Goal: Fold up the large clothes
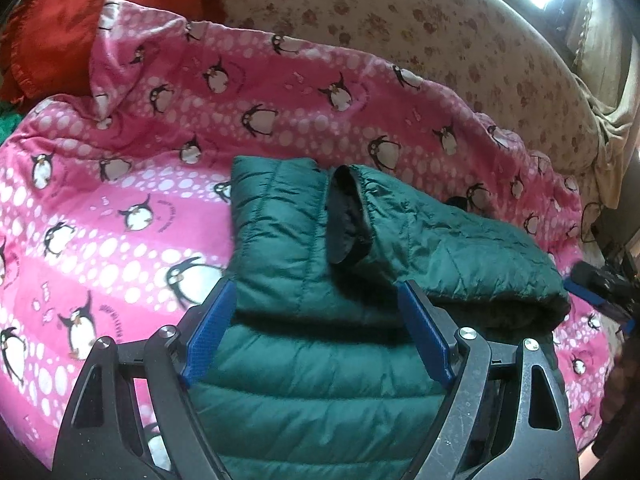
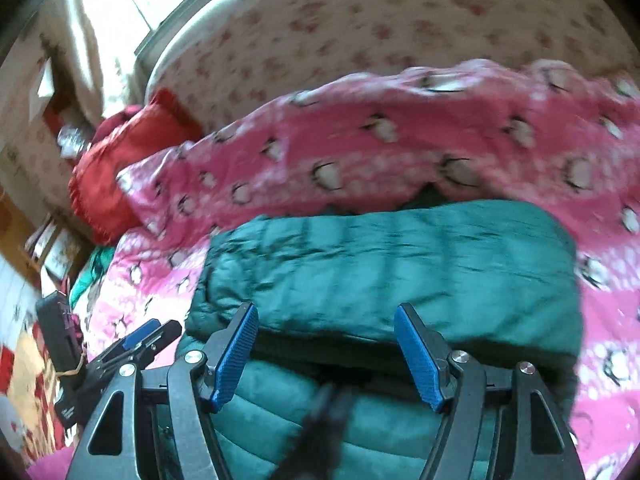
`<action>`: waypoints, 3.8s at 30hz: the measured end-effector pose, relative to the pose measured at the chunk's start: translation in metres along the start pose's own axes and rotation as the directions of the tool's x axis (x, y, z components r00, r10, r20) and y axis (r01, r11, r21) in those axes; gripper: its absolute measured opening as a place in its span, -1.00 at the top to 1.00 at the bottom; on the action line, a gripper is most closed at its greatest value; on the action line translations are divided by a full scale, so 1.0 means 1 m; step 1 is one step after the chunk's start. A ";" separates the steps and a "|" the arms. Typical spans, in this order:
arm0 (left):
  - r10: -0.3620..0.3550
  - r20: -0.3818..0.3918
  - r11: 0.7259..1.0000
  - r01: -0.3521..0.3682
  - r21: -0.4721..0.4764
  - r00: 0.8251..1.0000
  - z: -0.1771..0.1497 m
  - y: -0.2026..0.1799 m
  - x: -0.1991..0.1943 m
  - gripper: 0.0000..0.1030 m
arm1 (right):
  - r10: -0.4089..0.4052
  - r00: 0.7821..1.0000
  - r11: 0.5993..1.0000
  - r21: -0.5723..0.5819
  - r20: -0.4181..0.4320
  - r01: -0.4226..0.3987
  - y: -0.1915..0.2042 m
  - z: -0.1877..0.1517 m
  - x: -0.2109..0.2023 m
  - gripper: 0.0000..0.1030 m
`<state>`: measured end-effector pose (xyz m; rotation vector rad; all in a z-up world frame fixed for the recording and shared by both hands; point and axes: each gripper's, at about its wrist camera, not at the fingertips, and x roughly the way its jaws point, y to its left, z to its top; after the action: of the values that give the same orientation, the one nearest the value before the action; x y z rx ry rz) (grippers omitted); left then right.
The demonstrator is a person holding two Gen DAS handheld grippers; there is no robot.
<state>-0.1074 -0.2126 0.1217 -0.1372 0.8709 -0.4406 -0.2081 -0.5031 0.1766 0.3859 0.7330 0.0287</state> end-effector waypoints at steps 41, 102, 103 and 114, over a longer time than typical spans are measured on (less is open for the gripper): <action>0.034 -0.042 0.999 -0.034 -0.001 0.999 0.032 0.021 0.022 0.11 | -0.161 0.984 0.976 0.132 -0.082 0.171 -0.071 -0.019 0.059 -0.33; 0.167 -0.073 0.986 -0.164 0.042 0.983 0.029 0.019 0.078 -0.68 | -0.324 0.946 0.942 -0.092 -0.009 0.322 -0.015 -0.009 0.073 -0.46; 0.166 -0.061 0.986 -0.164 0.042 0.984 0.030 0.020 0.071 -0.68 | -0.309 0.951 0.948 -0.078 0.005 0.309 -0.018 -0.009 0.062 -0.46; 0.187 0.030 0.967 -0.190 0.168 0.982 0.000 0.015 -0.014 -0.68 | -0.300 0.954 0.954 -0.006 -0.001 0.300 -0.040 -0.048 -0.024 -0.46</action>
<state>-0.1109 -0.1926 0.1270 0.0999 0.8204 -0.3336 -0.2619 -0.5283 0.1453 0.2660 0.7874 -0.2556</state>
